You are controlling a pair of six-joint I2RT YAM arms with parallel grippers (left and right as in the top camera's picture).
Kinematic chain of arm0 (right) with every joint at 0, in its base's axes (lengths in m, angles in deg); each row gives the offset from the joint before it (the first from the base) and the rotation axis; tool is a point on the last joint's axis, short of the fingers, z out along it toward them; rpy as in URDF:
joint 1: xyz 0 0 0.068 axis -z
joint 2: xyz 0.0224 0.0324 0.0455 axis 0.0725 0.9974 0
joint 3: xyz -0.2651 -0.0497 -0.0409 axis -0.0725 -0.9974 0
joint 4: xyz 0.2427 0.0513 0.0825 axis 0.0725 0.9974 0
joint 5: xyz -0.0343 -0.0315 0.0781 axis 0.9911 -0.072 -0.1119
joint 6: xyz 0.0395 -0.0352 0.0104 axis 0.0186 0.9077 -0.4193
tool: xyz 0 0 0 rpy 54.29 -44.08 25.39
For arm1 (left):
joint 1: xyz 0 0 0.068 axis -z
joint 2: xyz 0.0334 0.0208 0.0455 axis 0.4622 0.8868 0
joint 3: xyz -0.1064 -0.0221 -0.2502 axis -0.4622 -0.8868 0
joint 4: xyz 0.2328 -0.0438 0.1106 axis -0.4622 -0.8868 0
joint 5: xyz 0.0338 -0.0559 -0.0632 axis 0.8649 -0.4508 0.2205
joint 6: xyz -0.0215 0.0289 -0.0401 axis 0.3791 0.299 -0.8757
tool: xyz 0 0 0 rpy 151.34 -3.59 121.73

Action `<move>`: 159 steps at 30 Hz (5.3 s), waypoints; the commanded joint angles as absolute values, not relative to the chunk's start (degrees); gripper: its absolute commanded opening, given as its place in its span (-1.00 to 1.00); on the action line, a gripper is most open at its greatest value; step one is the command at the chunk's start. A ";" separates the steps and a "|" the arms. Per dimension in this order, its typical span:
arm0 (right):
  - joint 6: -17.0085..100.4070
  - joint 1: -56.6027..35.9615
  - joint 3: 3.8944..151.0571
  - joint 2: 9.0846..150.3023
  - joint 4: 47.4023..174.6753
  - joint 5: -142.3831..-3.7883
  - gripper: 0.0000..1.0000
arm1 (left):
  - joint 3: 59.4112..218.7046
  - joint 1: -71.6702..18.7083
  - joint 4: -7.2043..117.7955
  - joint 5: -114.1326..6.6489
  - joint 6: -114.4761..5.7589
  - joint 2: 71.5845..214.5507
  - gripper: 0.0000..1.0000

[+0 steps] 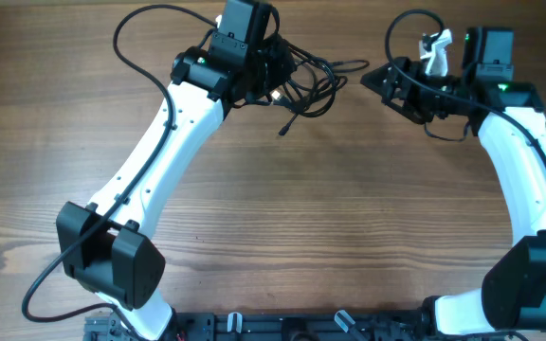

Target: Untangle cables

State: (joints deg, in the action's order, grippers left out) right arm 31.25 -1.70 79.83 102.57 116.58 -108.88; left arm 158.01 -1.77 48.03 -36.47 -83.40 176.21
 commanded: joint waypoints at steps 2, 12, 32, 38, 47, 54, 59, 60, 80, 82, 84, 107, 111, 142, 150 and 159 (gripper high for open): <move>27.91 -3.60 80.00 105.93 114.63 -106.32 0.49 | 158.36 -1.97 48.38 -35.03 -86.08 175.78 -0.92; 23.41 -9.48 80.00 111.88 103.66 -105.07 0.06 | 158.36 -1.88 48.12 -35.03 -86.08 175.78 -0.92; 21.20 -11.93 80.02 115.86 96.76 -102.28 -0.71 | 158.36 -1.88 47.24 -34.99 -86.06 175.78 -0.92; 22.75 -6.03 80.04 114.61 97.19 -107.15 -0.91 | 158.36 -1.99 45.06 -33.02 -86.06 175.78 -0.92; 25.57 12.66 80.04 112.40 96.89 -122.14 -0.91 | 158.36 -2.06 43.70 -31.36 -84.34 175.78 -0.92; 24.41 23.07 80.04 112.42 96.27 -123.96 -0.91 | 158.36 -3.10 40.99 -30.73 -84.36 175.78 -0.92; 24.17 24.64 80.02 112.42 97.00 -123.96 -0.75 | 158.36 -3.28 40.77 -30.81 -84.36 175.78 -0.92; 24.19 24.38 80.02 112.42 97.13 -123.96 -0.57 | 158.36 -3.28 40.84 -31.08 -84.38 175.78 -0.92; 28.41 -2.16 79.98 112.58 105.21 -111.91 0.52 | 158.36 -3.28 48.62 -43.01 -84.34 175.78 -0.92; 27.65 -4.87 79.98 112.60 105.10 -109.86 0.53 | 158.36 -3.28 48.60 -44.02 -84.36 175.78 -0.92; 25.83 -7.03 79.98 112.60 104.86 -107.17 0.52 | 158.36 -3.28 48.64 -45.48 -84.36 175.78 -0.92; 24.08 -12.08 79.98 119.20 109.21 -100.96 -0.21 | 158.36 -3.28 48.62 -46.24 -84.38 175.78 -0.92; 23.43 -12.87 79.98 120.60 108.27 -100.99 -0.25 | 158.36 -3.28 48.57 -46.24 -84.36 175.78 -0.92; 22.62 17.75 80.20 117.32 93.13 -134.27 -0.91 | 158.36 -4.11 34.13 -28.21 -53.21 175.78 -0.92; 19.86 24.14 80.11 117.32 89.67 -136.74 -0.88 | 158.36 -4.50 34.13 -27.78 -51.31 175.78 -0.92; 22.62 19.77 80.02 117.32 96.97 -124.61 0.64 | 158.44 -4.57 34.43 -43.45 -43.24 175.75 -0.92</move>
